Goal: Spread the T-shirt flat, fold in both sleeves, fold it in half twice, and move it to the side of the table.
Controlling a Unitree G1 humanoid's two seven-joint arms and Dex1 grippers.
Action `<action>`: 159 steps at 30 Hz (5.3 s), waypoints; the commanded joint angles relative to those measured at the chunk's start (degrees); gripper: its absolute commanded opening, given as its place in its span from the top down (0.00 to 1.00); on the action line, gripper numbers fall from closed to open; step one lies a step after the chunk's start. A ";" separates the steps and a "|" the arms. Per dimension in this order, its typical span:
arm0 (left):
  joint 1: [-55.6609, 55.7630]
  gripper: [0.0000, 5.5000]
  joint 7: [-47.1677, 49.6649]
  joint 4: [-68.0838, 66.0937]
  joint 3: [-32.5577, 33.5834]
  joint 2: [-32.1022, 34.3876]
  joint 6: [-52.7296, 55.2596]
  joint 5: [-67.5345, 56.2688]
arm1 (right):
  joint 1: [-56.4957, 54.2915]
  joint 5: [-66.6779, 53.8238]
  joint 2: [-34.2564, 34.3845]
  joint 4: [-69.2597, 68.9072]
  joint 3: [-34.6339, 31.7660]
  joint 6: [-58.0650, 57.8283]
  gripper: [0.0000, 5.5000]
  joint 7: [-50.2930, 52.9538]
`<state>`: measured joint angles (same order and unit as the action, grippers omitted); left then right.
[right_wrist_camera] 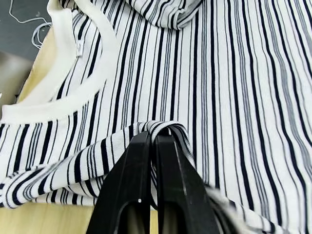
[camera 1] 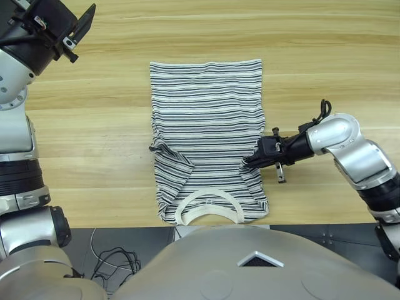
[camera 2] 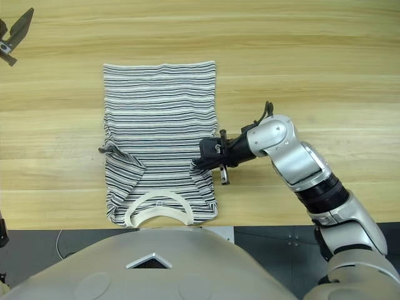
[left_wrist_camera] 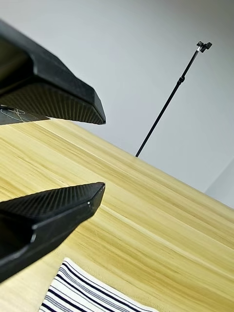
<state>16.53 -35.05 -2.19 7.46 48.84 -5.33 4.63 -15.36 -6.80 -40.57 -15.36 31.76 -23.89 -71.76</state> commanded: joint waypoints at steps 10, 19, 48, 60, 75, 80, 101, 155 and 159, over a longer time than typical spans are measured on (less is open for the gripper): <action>0.90 0.59 -0.03 -1.33 -0.47 -0.35 -0.54 -0.12 | -3.09 1.66 5.49 3.88 2.69 0.25 0.97 1.10; 0.20 0.59 -0.09 -1.10 -0.30 -0.28 -0.56 -0.30 | -2.17 1.23 5.33 4.85 2.21 0.67 0.83 0.08; -55.28 0.34 -38.14 26.54 15.24 12.14 -21.79 -12.56 | 20.95 -3.25 -15.71 12.67 -17.72 39.38 0.60 -12.46; -52.89 0.18 -30.83 18.30 4.85 8.92 -38.65 4.66 | 21.89 3.41 -3.88 17.56 -13.15 76.96 0.41 -2.46; -53.57 0.18 -22.30 13.68 -4.21 10.11 -42.18 11.57 | 18.24 14.49 -3.45 27.64 -5.77 91.77 0.41 12.09; -52.39 0.18 -20.49 13.42 -6.92 10.34 -41.91 12.32 | 17.20 11.96 -5.89 29.03 -4.81 91.62 0.41 14.68; -51.70 0.18 -15.40 12.42 -12.11 12.60 -41.25 13.86 | 17.42 9.80 -14.98 30.84 1.64 88.67 0.41 12.70; -45.86 0.62 -13.47 13.50 -18.46 13.98 -37.78 13.62 | 6.54 17.23 -2.59 39.32 7.92 87.18 0.94 17.98; -45.51 0.74 -13.28 14.05 -18.80 14.11 -36.99 13.13 | 6.29 16.80 -2.76 43.45 9.50 89.47 0.98 16.78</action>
<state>-29.14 -47.54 11.98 -11.06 62.22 -43.63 16.45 -9.14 7.56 -42.79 24.89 39.77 66.24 -52.96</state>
